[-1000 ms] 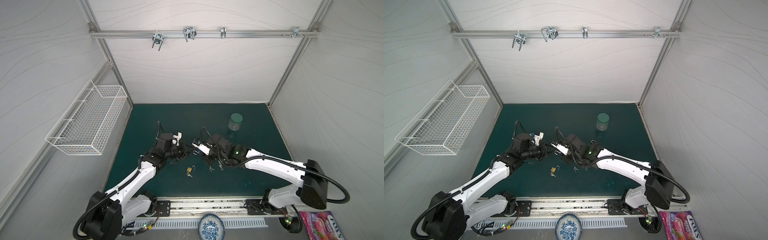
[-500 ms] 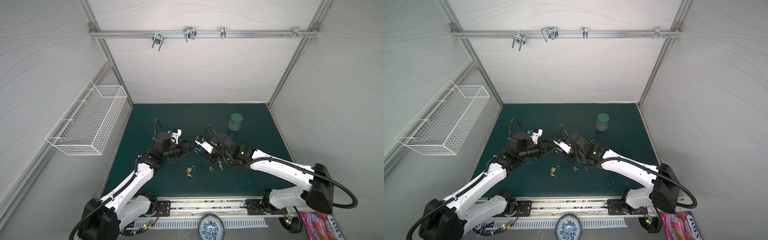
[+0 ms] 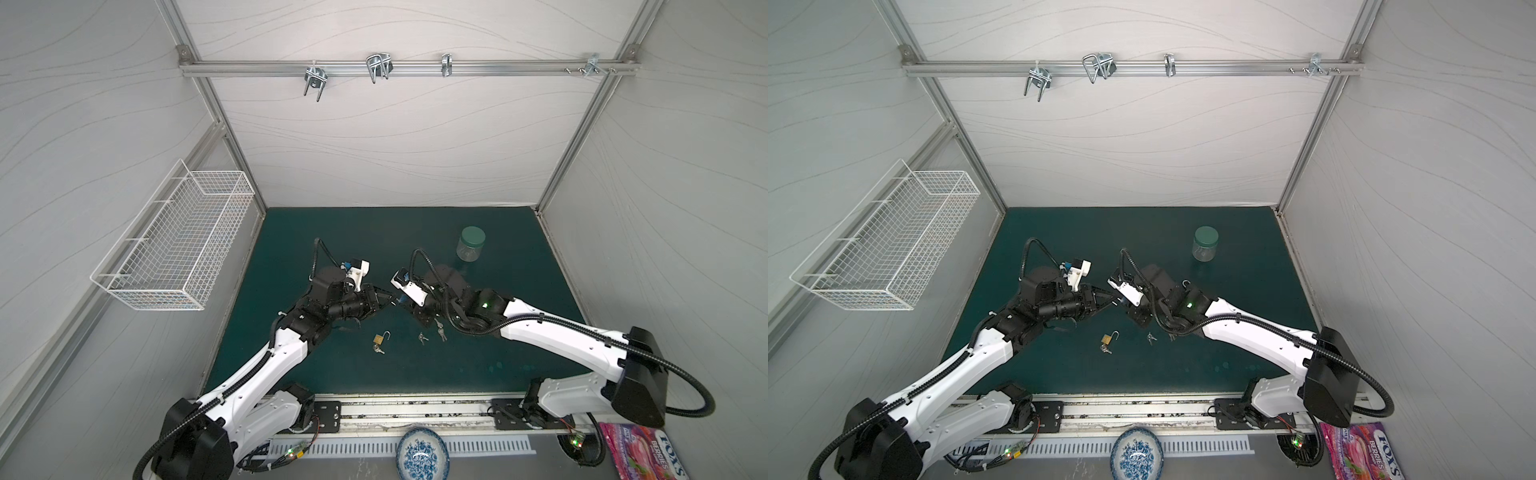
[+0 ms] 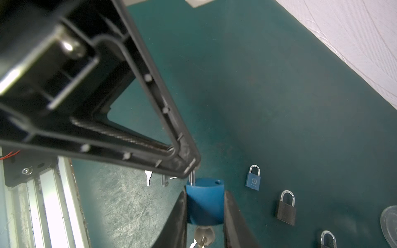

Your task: Lock with the key

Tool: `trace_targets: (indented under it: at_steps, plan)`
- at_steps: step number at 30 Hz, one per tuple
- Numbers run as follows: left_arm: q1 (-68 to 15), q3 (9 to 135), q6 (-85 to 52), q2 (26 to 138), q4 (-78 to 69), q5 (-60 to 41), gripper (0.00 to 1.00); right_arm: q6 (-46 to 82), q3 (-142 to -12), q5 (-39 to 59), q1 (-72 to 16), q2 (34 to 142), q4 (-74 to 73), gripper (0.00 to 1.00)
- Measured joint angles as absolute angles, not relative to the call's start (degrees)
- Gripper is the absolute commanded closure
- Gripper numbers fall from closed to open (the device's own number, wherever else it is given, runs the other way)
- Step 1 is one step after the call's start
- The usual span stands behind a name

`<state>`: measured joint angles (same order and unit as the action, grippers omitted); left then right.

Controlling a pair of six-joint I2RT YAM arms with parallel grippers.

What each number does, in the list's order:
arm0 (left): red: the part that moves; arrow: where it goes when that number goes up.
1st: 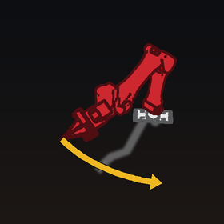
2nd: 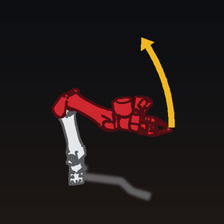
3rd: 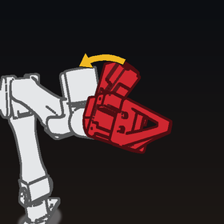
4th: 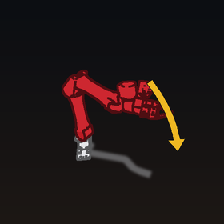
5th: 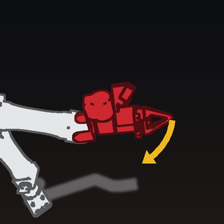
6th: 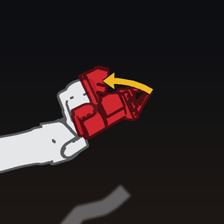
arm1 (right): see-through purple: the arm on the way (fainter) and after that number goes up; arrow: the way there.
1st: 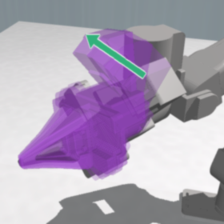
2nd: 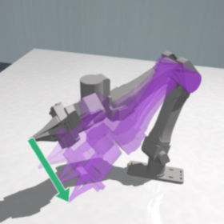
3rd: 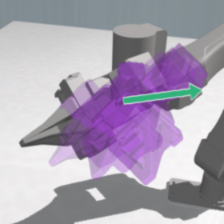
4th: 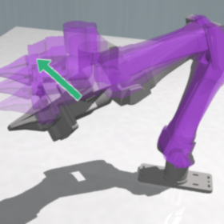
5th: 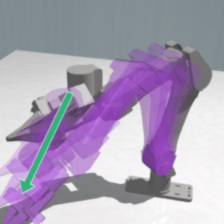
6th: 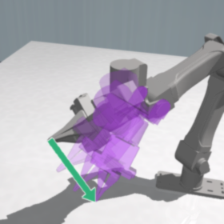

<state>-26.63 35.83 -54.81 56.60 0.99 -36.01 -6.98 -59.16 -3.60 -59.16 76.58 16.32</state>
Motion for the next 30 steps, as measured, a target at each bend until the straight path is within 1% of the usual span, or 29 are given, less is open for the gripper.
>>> trace_targets:
  at_steps: [2, 3, 5, 6, 7, 8, 9, 10, 11, 12, 16, 18, 21, 24, 30]
  plan:
    - [-26.6, 35.7, -54.7, 56.6, 1.1, -35.7, 0.98, -6.9, -59.2, -3.5, -59.1, 76.5, 16.3, 0.89]
    - [-26.6, 35.7, -54.7, 56.6, 1.1, -35.7, 1.00, -6.9, -59.2, -3.4, -59.1, 76.3, 16.4, 0.89]
    - [-26.7, 35.7, -54.5, 56.6, 1.0, -35.6, 1.00, -6.8, -59.1, -3.3, -58.9, 75.9, 16.4, 0.89]
    - [-26.7, 35.7, -54.2, 56.6, 1.0, -35.6, 1.00, -6.8, -59.1, -3.1, -58.8, 75.6, 16.5, 0.87]
    - [-26.7, 35.7, -54.0, 56.6, 1.0, -35.7, 1.00, -6.8, -59.1, -2.7, -58.7, 75.4, 16.7, 0.82]
    - [-26.7, 35.8, -53.6, 56.5, 1.0, -35.7, 1.00, -6.8, -59.1, -2.2, -58.5, 75.0, 17.0, 0.69]
    - [-26.7, 35.9, -53.2, 56.3, 1.1, -35.8, 1.00, -6.7, -59.1, -1.3, -58.2, 74.5, 17.4, 0.54]
    - [-26.7, 36.2, -52.8, 56.1, 1.4, -35.8, 1.00, -6.6, -59.0, -0.4, -57.9, 73.9, 17.6, 0.44]
    - [-26.7, 36.6, -52.4, 55.8, 2.2, -35.6, 1.00, -6.4, -58.8, 0.7, -57.6, 72.8, 17.5, 0.37]
    - [-26.7, 37.0, -52.0, 55.4, 2.7, -35.4, 1.00, -6.4, -58.2, 1.7, -57.3, 70.9, 17.2, 0.33]
    - [-26.7, 38.6, -51.4, 53.9, 3.5, -35.5, 1.00, -6.3, -54.4, 5.3, -54.9, 61.4, 14.3, 0.31]
    - [-26.7, 39.5, -51.4, 53.3, 2.5, -36.2, 1.00, -6.0, -52.6, 7.7, -52.3, 56.5, 12.1, 0.33]
    - [-26.7, 40.4, -52.4, 52.3, -0.8, -38.0, 1.00, -5.3, -51.7, 11.5, -48.1, 51.9, 9.4, 0.37]
    - [-26.7, 41.8, -53.5, 52.0, -4.1, -39.9, 1.00, -3.9, -51.7, 15.6, -46.3, 49.8, 6.6, 0.39]
    - [-26.7, 44.1, -57.3, 51.7, -11.4, -42.9, 1.00, -0.2, -51.6, 23.7, -46.2, 49.5, 0.9, 0.39]
